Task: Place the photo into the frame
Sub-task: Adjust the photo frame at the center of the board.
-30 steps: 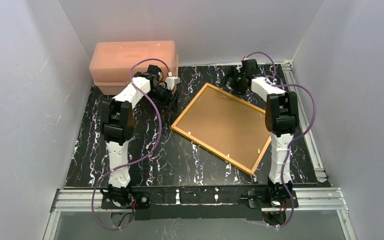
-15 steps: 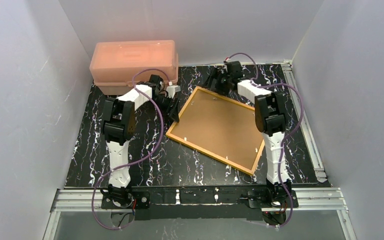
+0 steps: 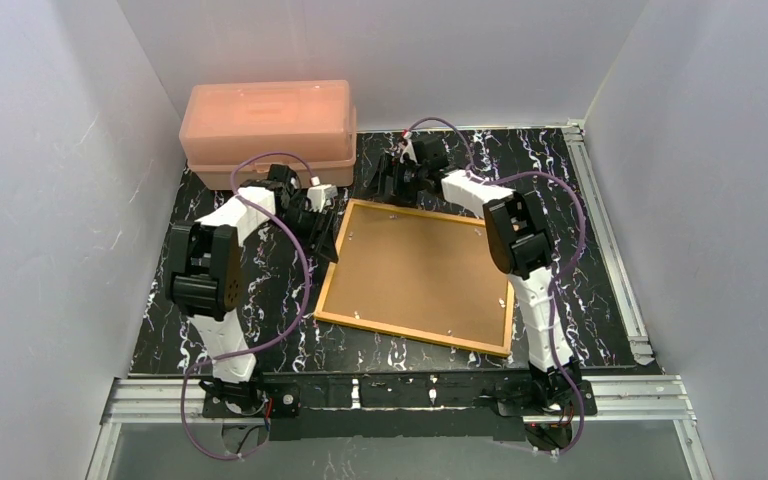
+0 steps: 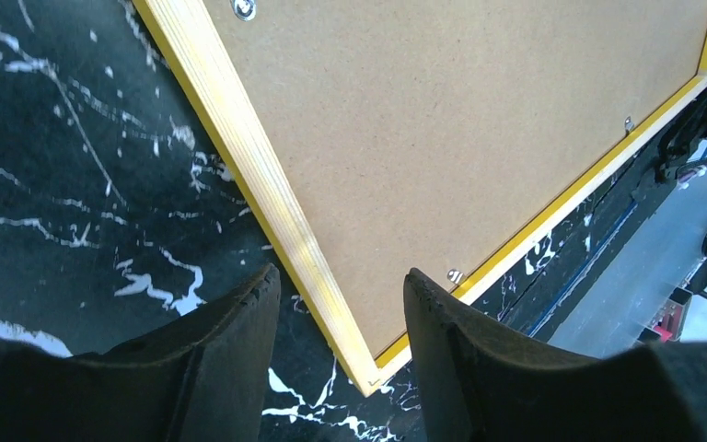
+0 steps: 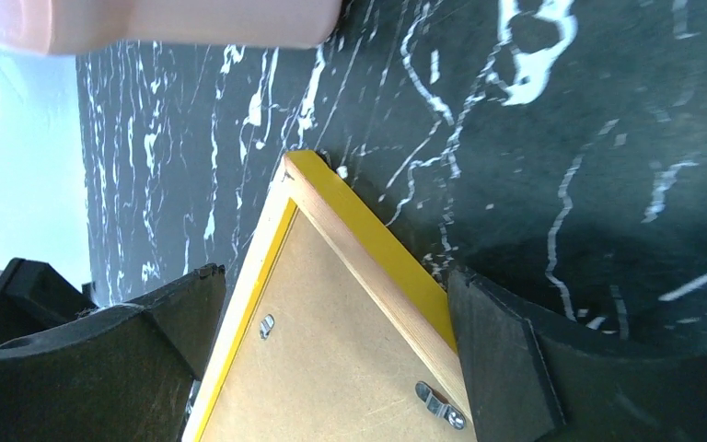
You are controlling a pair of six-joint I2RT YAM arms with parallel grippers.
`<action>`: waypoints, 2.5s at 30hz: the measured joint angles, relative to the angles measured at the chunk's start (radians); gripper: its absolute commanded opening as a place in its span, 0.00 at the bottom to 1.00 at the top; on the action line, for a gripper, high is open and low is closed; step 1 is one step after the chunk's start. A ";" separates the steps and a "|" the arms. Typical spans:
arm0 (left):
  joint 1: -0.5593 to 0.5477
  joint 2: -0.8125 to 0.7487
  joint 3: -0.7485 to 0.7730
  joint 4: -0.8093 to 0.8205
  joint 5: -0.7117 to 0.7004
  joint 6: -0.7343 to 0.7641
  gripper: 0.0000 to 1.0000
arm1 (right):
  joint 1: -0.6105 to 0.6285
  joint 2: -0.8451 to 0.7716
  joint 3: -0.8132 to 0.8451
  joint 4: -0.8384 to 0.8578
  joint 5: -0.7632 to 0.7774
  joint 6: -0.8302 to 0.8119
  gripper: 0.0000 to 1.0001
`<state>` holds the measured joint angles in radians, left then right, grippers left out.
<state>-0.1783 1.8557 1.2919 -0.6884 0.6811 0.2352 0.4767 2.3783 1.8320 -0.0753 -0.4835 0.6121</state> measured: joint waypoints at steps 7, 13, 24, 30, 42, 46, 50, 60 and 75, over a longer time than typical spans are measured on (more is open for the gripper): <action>0.023 -0.057 -0.089 -0.002 -0.024 0.027 0.47 | 0.003 -0.095 -0.068 -0.082 0.077 -0.033 0.99; 0.024 -0.056 -0.090 0.007 -0.029 0.026 0.41 | -0.139 -0.474 -0.317 -0.161 0.245 -0.039 0.99; 0.024 0.003 -0.083 0.050 -0.008 -0.017 0.30 | -0.406 -0.973 -0.906 -0.279 0.440 -0.036 0.99; 0.024 0.024 -0.112 0.062 0.014 -0.039 0.12 | -0.469 -1.022 -1.000 -0.335 0.422 -0.039 0.99; 0.022 -0.025 -0.279 0.048 0.138 -0.037 0.08 | -0.454 -1.040 -0.983 -0.294 0.358 -0.038 0.99; 0.016 -0.061 -0.304 0.023 0.167 -0.039 0.10 | -0.320 -0.985 -0.938 -0.246 0.349 -0.001 0.99; 0.020 -0.078 -0.262 0.028 0.183 -0.079 0.15 | -0.123 -0.855 -0.845 -0.143 0.317 0.046 0.99; 0.054 0.059 -0.087 0.256 0.154 -0.353 0.27 | 0.097 -0.530 -0.634 0.082 0.222 0.178 0.99; 0.071 0.169 -0.113 0.392 0.209 -0.492 0.13 | 0.203 -0.350 -0.543 0.253 0.157 0.324 0.99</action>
<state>-0.1074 2.0247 1.1790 -0.2962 0.8902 -0.2565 0.6796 2.0285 1.2892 0.1772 -0.3267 0.9360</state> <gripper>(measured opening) 0.159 0.985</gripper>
